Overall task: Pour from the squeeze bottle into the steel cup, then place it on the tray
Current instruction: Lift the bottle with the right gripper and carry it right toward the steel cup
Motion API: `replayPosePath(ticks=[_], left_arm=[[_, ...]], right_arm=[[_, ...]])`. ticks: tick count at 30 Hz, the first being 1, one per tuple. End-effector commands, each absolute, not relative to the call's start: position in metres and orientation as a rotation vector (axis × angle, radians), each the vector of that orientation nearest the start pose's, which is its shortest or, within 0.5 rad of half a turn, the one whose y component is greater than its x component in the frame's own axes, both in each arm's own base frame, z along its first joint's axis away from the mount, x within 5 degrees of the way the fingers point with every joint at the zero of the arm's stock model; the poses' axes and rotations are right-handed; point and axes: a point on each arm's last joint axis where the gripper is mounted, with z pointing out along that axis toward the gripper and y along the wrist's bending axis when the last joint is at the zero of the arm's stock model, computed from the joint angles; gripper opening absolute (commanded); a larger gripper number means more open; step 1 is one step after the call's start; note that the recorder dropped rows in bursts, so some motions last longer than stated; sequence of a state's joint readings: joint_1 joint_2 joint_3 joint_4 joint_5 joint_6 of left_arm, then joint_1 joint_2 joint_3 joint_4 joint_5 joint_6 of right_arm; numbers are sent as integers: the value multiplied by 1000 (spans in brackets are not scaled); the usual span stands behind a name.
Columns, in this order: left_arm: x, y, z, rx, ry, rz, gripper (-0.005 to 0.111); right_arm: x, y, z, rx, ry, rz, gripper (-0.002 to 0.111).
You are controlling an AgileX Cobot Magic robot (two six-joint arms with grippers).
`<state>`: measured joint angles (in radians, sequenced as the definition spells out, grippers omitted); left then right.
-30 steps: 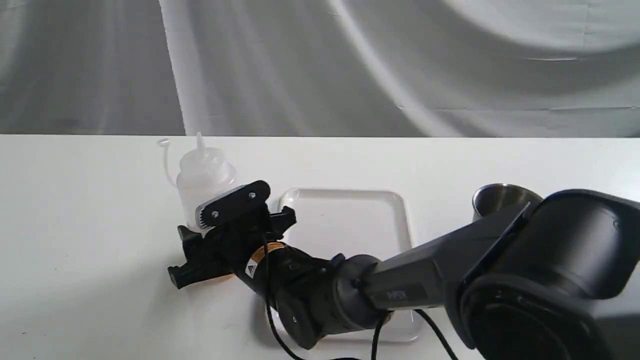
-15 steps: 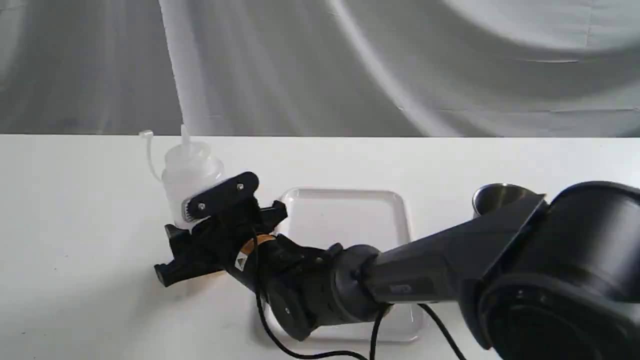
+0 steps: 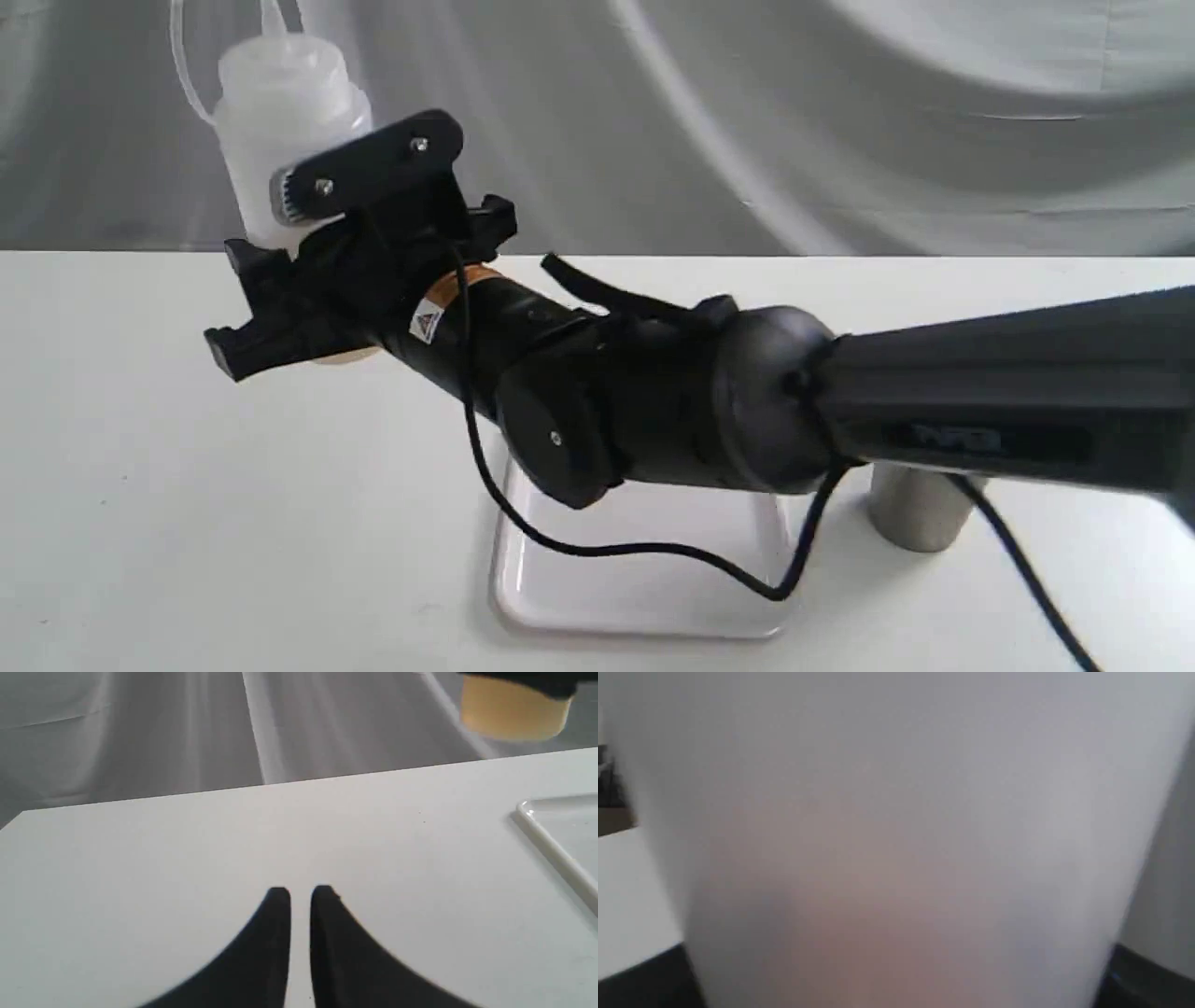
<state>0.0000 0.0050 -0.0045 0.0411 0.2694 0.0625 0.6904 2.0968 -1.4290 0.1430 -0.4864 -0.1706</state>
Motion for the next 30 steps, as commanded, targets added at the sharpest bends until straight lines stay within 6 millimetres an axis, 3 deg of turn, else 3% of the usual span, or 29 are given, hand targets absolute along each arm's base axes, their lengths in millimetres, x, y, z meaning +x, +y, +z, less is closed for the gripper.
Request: replayPosePath(ticks=[1,4,20,30], left_arm=[[55,1,189,85,1744,82,8],[55,1,189,85,1744,82,8],[55,1,189,85,1744,82,8],[55,1,189,85,1744,82,8]], right_arm=[[365,294,254,-539,1528,437,0],[350,281,273,-528,1508,442,0],[256,191,315,-457,1501,357,0],[210,133,313,-339,1576,206,0]])
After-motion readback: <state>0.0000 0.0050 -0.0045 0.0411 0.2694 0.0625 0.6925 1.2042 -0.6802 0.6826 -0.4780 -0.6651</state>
